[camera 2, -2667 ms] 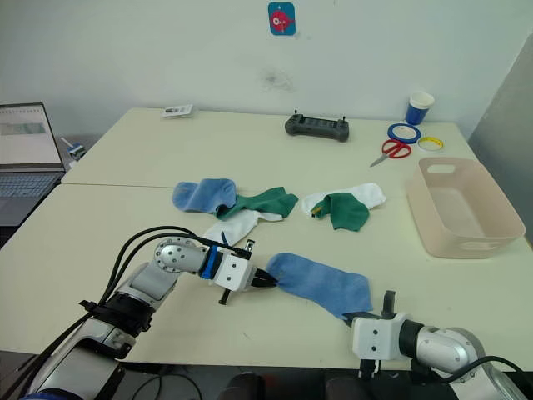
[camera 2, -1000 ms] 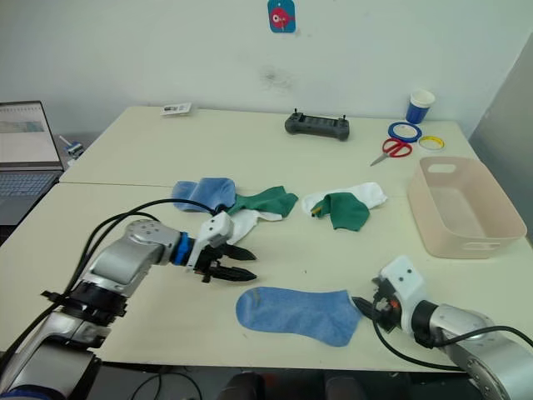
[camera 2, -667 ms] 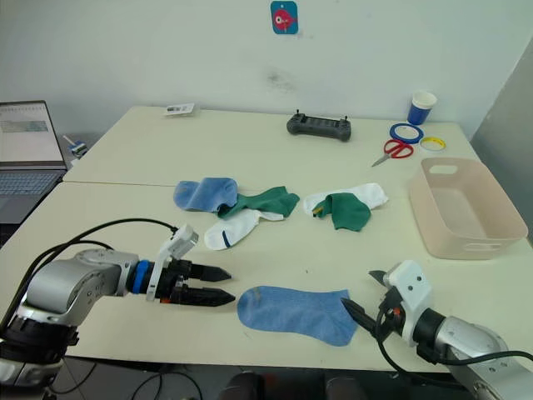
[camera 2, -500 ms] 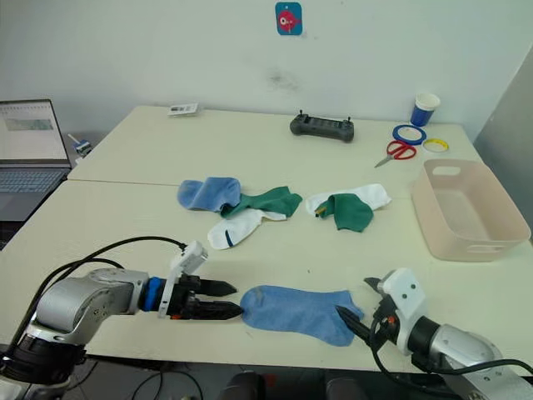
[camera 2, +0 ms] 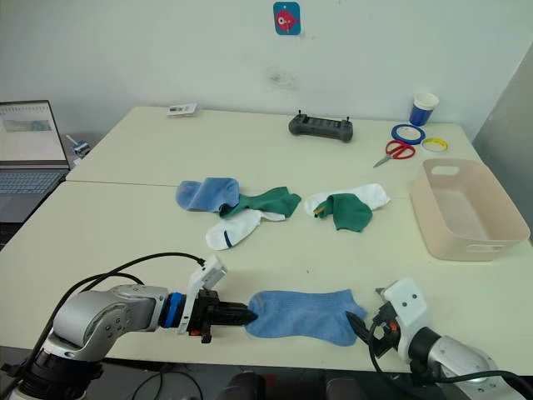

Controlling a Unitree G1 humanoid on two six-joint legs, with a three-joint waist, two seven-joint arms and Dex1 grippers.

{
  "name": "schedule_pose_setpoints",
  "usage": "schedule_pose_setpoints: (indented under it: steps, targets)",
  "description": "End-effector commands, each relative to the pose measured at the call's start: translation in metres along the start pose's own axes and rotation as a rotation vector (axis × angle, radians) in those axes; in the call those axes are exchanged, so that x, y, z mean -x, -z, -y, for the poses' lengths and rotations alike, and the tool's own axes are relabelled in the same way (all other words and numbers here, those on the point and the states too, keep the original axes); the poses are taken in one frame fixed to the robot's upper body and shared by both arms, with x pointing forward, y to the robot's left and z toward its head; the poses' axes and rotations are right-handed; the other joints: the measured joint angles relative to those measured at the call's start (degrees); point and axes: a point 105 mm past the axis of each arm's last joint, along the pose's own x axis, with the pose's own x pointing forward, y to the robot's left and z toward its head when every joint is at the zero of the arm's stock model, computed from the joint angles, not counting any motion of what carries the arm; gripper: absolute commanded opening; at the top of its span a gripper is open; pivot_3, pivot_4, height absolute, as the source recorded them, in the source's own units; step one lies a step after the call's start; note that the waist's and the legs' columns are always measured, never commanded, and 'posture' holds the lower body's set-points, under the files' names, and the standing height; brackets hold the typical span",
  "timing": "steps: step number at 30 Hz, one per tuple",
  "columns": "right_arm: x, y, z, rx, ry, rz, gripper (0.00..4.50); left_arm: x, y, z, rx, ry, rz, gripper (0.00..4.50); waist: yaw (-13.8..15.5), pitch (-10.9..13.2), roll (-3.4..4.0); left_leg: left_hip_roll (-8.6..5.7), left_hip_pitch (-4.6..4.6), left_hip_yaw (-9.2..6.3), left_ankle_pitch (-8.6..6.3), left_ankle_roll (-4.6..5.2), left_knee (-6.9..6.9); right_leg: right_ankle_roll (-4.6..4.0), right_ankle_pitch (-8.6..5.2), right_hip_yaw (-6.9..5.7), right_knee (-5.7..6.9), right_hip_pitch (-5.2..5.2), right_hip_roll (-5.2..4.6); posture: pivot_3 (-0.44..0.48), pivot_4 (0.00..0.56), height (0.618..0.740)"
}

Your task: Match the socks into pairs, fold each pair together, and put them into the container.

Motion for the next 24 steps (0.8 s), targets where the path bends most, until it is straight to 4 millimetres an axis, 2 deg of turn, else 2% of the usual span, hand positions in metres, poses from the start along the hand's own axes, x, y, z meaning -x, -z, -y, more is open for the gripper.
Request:
schedule_pose_setpoints:
  steps: [1, 9, 10, 12, 13, 14, 24]
  targets:
    - [-0.003, 0.008, -0.003, -0.015, 0.006, -0.033, 3.88, 0.002, -0.004, 0.005, -0.032, 0.007, 0.016, 0.00, 0.00, 0.00, 0.01, 0.00, 0.00, 0.00, 0.00, 0.00, 0.00, -0.01, 0.00, 0.00, 0.00, 0.00, 0.00, 0.000, 0.150, 0.740]
    - [-0.004, -0.001, -0.026, -0.050, -0.112, -0.024, 1.04, 0.014, 0.001, 0.004, -0.046, -0.024, 0.002, 0.00, -0.08, 0.00, 0.01, 0.02, 0.01, 0.00, 0.00, 0.00, -0.04, -0.05, -0.03, 0.01, 0.00, -0.02, 0.00, 0.000, 0.150, 0.740]
    - [-0.003, -0.002, -0.030, -0.050, -0.129, -0.026, 0.74, 0.016, 0.003, 0.003, -0.045, -0.032, -0.003, 0.00, -0.05, 0.00, 0.01, 0.02, 0.01, 0.00, 0.00, 0.00, -0.07, -0.05, -0.03, 0.01, 0.00, -0.03, 0.00, 0.000, 0.150, 0.740]
    - [-0.002, -0.005, -0.036, -0.054, -0.154, -0.027, 0.52, 0.021, 0.005, -0.001, -0.046, -0.055, -0.006, 0.00, -0.10, 0.00, 0.01, 0.01, 0.01, 0.00, 0.00, 0.00, -0.08, -0.07, -0.04, 0.01, 0.00, -0.04, -0.01, 0.000, 0.150, 0.740]
    - [-0.002, -0.007, -0.037, -0.054, -0.159, -0.028, 0.21, 0.023, 0.005, -0.004, -0.047, -0.069, -0.004, 0.00, -0.12, 0.00, 0.01, 0.02, 0.01, 0.02, 0.00, 0.00, -0.08, -0.07, -0.04, 0.03, -0.01, -0.05, -0.01, 0.000, 0.150, 0.740]
    - [-0.001, -0.008, -0.039, -0.057, -0.163, -0.031, 0.04, 0.024, 0.005, -0.005, -0.053, -0.078, -0.001, 0.00, -0.09, 0.00, 0.01, 0.03, 0.02, 0.01, 0.00, 0.00, -0.10, -0.11, -0.06, 0.02, -0.01, -0.06, -0.01, 0.000, 0.150, 0.740]
    - [0.000, -0.003, -0.039, -0.103, -0.144, -0.094, 0.04, 0.021, 0.011, -0.007, -0.067, -0.073, -0.021, 0.00, -0.07, 0.00, 0.00, 0.00, 0.01, 0.03, 0.00, -0.01, -0.12, -0.28, -0.16, 0.02, -0.04, -0.06, -0.03, 0.000, 0.150, 0.740]
